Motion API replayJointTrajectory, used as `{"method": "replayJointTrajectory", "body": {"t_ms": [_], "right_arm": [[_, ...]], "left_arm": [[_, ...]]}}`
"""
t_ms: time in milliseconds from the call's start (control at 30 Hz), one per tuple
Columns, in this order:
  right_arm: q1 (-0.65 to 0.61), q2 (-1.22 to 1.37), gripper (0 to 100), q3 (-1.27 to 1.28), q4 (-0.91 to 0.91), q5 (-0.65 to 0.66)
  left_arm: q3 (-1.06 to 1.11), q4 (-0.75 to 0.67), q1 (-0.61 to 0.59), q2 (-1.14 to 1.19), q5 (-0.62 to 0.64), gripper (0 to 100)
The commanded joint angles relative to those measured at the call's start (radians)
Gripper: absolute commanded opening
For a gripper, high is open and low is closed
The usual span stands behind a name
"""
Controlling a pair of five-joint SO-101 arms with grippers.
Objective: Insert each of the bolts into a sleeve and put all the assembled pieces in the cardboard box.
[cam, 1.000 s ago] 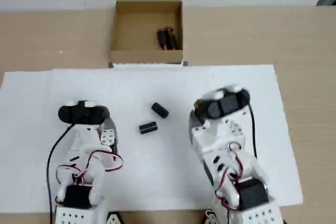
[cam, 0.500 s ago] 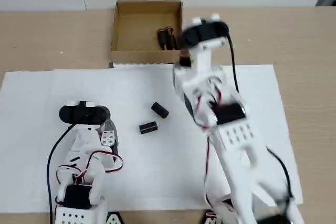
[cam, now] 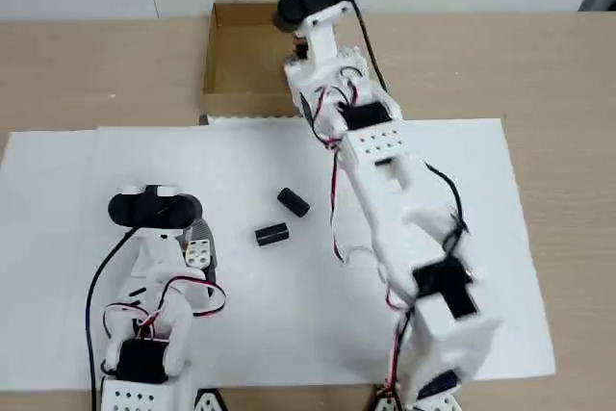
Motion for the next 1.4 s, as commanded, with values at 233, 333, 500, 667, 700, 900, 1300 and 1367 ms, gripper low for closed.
{"method": "replayJointTrajectory", "body": {"t_ms": [233, 333, 500, 667, 700, 900, 1300, 1367], "right_arm": [[-0.05, 0.326, 0.7, -0.411, -0.082, 0.213], [-0.062, 0.395, 0.9, -0.474, -0.082, 0.235], [-0.073, 0.466, 12.9, -0.531, -0.074, 0.235], [-0.076, 0.473, 14.7, -0.531, -0.073, 0.233], [-0.076, 0.473, 14.7, -0.531, -0.073, 0.233], [-0.076, 0.469, 14.7, -0.531, -0.07, 0.232], [-0.076, 0.291, 0.7, -0.534, 0.311, 0.227], [-0.076, 0.242, 0.6, -0.534, 0.395, 0.227]], "left_arm": [[-0.005, 0.003, 0.0, -0.008, -0.005, 1], [-0.005, 0.003, 0.0, -0.008, -0.005, 1], [-0.005, 0.003, 0.0, -0.008, -0.005, 1], [-0.005, 0.003, 0.0, -0.008, -0.005, 1], [-0.005, 0.003, 0.0, -0.008, -0.005, 1], [-0.005, 0.003, 0.002, -0.008, -0.005, 1], [-0.005, 0.003, 0.002, -0.008, -0.005, 1], [-0.005, 0.003, 0.002, -0.008, -0.005, 1]]}}
